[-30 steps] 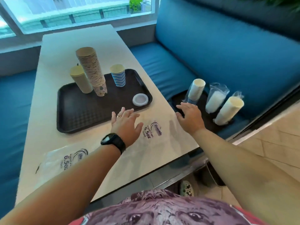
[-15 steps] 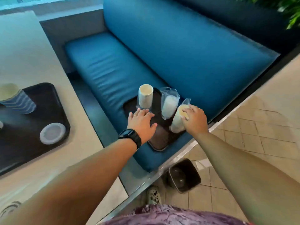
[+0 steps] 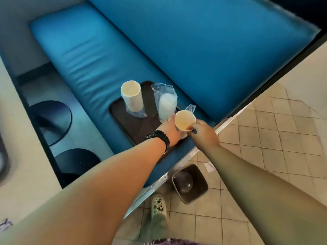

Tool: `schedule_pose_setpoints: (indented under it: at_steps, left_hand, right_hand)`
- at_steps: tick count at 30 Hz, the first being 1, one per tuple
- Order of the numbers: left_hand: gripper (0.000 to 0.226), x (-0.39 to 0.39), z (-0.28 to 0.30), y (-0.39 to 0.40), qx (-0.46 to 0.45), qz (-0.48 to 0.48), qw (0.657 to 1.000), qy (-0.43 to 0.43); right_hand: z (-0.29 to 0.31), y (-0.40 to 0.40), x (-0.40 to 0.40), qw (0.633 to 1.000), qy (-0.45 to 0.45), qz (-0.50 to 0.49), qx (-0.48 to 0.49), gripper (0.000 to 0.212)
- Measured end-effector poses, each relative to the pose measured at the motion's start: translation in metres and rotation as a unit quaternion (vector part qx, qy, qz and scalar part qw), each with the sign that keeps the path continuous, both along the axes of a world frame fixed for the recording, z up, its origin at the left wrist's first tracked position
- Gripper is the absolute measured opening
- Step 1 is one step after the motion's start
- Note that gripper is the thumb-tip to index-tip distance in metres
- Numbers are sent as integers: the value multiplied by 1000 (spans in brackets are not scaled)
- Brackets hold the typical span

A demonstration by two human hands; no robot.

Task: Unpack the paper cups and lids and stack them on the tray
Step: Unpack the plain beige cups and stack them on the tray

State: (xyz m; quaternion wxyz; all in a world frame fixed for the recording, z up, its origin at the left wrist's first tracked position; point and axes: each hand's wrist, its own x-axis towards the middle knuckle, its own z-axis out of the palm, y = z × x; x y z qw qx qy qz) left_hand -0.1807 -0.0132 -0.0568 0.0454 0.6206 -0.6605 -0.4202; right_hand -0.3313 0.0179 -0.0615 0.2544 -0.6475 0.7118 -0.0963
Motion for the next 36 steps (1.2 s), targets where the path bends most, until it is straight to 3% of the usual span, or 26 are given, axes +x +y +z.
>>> schedule_pose_setpoints:
  at_steps: [5,11,17,22,30,33,36]
  left_hand:
    - [60,11,16,1,-27,35,996,72]
    - [90,51,79,25,-134,66,984,95]
    - [98,109,153,65,-317,181,913,184]
    - [102,190,198,114,-437,282,841,148]
    - [103,328,226,242,-439,387,808,63]
    - [105,373,228,293,-422,431,797,33]
    - [105,407,226,334,-421,461,780,39]
  right_hand:
    - [21,2,1,998,-50,-8,-42,14]
    - [90,1,28,982,-138,34,-122,9]
    - [181,12,105,939,-237,128,-214,16]
    - [239,44,189,896,-318,237,-198,25]
    - [264,129,336,835,-362,381,-161,22]
    - [266,168,387,826,-360,413,-132,13]
    - [271,204,427,835,-344,412,-120,21]
